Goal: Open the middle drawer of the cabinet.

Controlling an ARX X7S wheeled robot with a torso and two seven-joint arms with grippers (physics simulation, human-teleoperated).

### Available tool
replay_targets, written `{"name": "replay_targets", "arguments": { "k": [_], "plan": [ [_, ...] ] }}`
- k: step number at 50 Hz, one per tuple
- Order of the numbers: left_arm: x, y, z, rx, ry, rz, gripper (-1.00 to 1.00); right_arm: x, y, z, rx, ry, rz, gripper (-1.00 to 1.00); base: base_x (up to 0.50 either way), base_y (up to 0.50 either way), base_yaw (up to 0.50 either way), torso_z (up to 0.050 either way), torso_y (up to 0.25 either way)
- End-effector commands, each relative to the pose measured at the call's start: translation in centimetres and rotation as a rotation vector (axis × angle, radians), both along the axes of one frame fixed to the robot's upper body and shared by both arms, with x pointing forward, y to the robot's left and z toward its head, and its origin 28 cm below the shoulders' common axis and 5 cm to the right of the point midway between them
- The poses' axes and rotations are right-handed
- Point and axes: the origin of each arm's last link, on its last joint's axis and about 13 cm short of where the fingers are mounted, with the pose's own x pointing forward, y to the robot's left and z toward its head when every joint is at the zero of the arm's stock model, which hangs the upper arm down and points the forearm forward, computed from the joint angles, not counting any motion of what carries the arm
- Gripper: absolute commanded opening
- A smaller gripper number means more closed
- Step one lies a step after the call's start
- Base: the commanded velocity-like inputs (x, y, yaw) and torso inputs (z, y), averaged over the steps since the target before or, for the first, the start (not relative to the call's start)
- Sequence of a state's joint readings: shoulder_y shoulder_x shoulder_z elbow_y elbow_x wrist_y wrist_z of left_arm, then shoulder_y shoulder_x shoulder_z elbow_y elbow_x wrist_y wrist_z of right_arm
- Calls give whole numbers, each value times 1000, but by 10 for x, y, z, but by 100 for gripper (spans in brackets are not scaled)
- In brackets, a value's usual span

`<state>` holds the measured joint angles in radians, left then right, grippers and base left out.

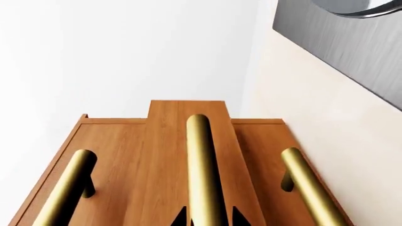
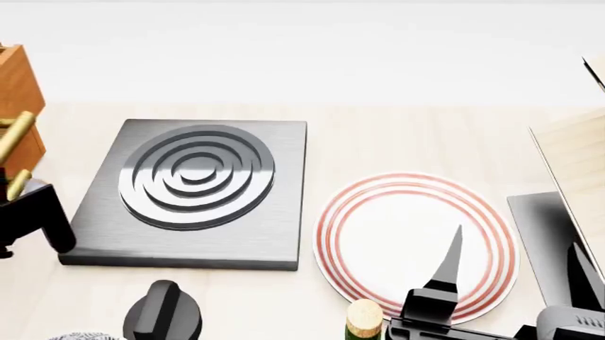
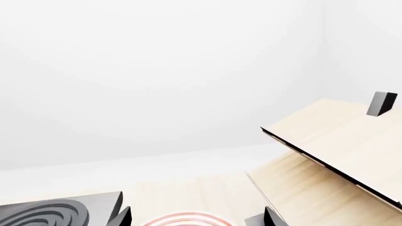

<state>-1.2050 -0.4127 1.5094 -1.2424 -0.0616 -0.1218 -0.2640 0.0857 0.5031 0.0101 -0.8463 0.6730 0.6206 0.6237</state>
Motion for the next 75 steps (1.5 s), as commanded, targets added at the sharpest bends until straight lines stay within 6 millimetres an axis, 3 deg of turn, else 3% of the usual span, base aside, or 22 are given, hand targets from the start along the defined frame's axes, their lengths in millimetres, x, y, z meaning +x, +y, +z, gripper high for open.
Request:
{"name": "replay_targets", "arguments": {
  "k": [1,16,50,51,69,75],
  "plan": [
    [15,-42,20,32,-93,-187,-100,1,0,-1,2,2,1,100,0,-3,-6,0,11],
    [11,-59,24,17,-102,-264,-100,-1,0,-2,6,4,-2,100,6,-2,-6,0,1],
    [15,-54,17,27,-90,-229,-100,-2,0,-4,17,5,4,100,6,-1,-5,0,1],
    [15,-54,16,26,-88,-229,100,-2,0,-4,17,5,3,100,12,0,0,0,0],
    [14,-56,11,8,-46,-232,100,-3,0,-4,21,3,2,100,0,0,0,0,0],
    [10,-61,12,-94,-35,-250,100,-3,0,-4,21,4,4,100,0,0,0,0,0]
  ]
}}
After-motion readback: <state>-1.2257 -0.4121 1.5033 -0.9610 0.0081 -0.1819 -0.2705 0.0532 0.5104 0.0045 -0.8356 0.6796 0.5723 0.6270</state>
